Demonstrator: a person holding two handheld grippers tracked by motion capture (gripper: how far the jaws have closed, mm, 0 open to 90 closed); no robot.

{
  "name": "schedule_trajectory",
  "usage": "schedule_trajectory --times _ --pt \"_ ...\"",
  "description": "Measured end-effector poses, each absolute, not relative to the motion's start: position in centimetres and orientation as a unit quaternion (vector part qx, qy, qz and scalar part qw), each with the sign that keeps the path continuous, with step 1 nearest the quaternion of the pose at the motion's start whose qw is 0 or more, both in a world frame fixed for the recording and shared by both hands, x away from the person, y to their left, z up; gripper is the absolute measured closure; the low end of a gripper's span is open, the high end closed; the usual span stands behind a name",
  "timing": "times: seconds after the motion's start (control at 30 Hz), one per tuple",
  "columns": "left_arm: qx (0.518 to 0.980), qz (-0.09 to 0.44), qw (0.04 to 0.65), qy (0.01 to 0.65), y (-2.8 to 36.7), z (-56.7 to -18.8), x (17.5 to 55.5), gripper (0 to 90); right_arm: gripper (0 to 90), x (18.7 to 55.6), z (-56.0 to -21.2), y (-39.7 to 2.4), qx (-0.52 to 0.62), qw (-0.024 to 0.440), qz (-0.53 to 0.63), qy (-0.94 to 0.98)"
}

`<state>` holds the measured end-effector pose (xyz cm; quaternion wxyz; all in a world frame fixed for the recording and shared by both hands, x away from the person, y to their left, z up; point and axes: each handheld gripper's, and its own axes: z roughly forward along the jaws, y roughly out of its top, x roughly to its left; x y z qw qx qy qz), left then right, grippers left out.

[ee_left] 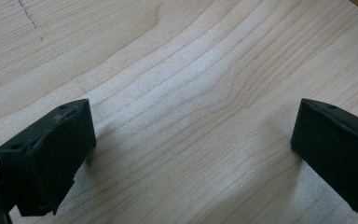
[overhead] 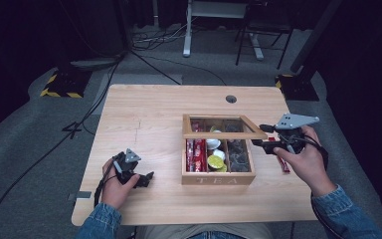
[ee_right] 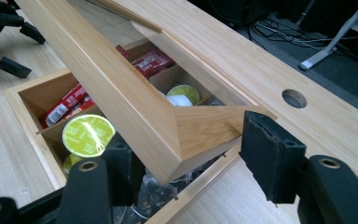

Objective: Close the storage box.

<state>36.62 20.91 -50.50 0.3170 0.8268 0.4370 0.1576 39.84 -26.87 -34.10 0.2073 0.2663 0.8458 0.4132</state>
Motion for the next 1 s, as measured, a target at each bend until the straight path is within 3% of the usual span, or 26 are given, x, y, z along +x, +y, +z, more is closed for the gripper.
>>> schedule_trajectory --times 1.0 --pt "0.827 0.158 0.317 0.437 20.9 -50.5 36.6 0.1 33.5 37.8 -38.4 -26.7 0.256 0.187 0.359 0.878"
